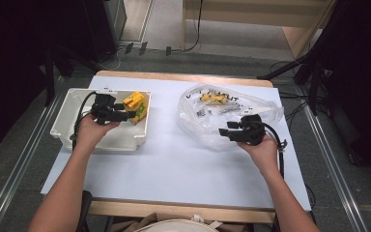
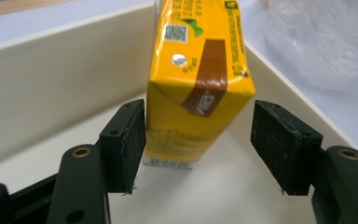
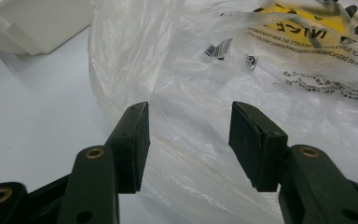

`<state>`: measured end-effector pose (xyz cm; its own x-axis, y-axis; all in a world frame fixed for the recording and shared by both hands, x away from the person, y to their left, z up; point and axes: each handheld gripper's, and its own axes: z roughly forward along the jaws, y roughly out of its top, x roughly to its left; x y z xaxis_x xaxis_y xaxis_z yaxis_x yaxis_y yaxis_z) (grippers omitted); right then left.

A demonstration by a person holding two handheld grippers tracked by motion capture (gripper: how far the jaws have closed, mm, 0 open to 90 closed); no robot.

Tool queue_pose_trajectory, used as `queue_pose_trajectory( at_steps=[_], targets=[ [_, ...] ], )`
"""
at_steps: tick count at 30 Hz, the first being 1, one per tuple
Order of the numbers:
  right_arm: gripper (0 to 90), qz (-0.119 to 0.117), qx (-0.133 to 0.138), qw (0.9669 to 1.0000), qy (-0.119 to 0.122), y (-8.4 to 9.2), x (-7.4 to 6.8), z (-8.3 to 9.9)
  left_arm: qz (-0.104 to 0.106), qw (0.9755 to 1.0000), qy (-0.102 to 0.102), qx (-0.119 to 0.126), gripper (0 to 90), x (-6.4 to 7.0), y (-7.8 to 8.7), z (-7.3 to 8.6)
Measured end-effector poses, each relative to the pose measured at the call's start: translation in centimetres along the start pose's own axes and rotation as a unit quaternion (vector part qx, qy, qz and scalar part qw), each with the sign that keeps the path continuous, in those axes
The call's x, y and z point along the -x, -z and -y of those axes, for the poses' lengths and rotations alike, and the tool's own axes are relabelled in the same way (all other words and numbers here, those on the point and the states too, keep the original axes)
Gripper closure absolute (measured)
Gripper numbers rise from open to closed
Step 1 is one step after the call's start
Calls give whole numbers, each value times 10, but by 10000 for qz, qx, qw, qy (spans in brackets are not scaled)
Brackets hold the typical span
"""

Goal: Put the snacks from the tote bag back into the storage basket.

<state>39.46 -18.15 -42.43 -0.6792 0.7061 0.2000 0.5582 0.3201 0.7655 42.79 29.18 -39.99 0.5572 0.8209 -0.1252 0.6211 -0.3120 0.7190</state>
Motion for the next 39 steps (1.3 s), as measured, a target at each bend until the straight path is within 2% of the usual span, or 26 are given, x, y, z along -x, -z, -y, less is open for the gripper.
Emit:
queue_pose_trajectory(
  at_steps=[8, 12, 17, 19, 24, 26, 28, 29, 31, 34, 35, 37, 39],
  targets=[
    [492, -7, -9, 10000, 32, -1, -1, 0, -63, 10000, 7, 31, 394, 1, 14, 9],
    [492, -5, -7, 10000, 37, -1, -1, 0, 38, 10000, -39, 61, 445, 6, 17, 9],
    [491, -3, -9, 10000, 41, -1, -1, 0, 221, 9997, -110, 15, 570, 14, 16, 8],
    [492, -3, -5, 10000, 57, -1, -1, 0, 221, 9996, -178, 9, 620, 17, 15, 8],
    [492, -2, 12, 10000, 66, -1, -1, 0, 399, 9990, -219, 46, 834, 20, 13, 8],
    [492, 12, 24, 10000, 82, 0, -1, -1, 399, 9989, -247, -41, 891, 20, 9, 9],
    [492, 9, 30, 10000, 75, 0, -2, -1, 460, 9988, -134, -54, 900, 19, 5, 10],
    [492, 2, 25, 10000, 82, 0, -2, -1, 498, 9986, -150, -99, 900, 18, 2, 10],
    [492, 3, 19, 10000, 81, 0, -2, -1, 386, 9988, -249, -162, 900, 19, -2, 10],
    [492, 2, 11, 10000, 98, -1, -3, -1, 429, 9988, -205, -102, 900, 18, -7, 11],
    [492, 7, 6, 9999, 106, -1, -3, -1, 386, 9990, -219, -101, 900, 18, -11, 12],
    [492, -5, 10, 9999, 121, -1, -3, -1, 369, 9988, -267, -169, 900, 16, -15, 13],
    [492, -21, 33, 9999, 115, -1, -4, -1, 437, 9986, -209, -212, 900, 13, -18, 14]
  ],
)
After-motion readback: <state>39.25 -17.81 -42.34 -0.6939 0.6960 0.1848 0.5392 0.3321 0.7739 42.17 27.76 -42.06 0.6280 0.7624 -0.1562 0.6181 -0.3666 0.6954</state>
